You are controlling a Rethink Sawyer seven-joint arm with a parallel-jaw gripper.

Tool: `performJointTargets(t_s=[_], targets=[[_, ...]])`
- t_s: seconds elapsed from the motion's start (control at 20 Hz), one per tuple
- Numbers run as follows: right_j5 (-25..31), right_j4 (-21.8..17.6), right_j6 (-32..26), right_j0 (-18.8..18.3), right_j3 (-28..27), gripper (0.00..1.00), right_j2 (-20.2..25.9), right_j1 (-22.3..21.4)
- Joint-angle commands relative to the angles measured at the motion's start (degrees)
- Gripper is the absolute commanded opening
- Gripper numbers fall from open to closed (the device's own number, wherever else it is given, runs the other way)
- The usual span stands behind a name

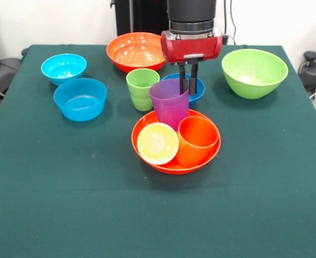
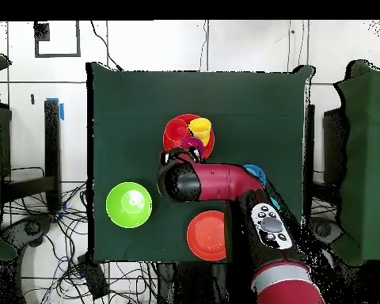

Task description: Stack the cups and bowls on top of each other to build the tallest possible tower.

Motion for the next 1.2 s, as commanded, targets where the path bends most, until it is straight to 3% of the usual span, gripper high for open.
performJointTargets(t_s=[0.05, 0.8, 1.2], targets=[[-1.2, -2.9, 3.3, -0.7, -2.8, 0.0, 4.7, 3.8], [5.9, -3.9, -1.3, -0.4, -7.3, 0.0, 3.7, 5.8], [6.3, -4.3, -2.9, -1.9, -7.8, 0.0, 5.5, 6.8]])
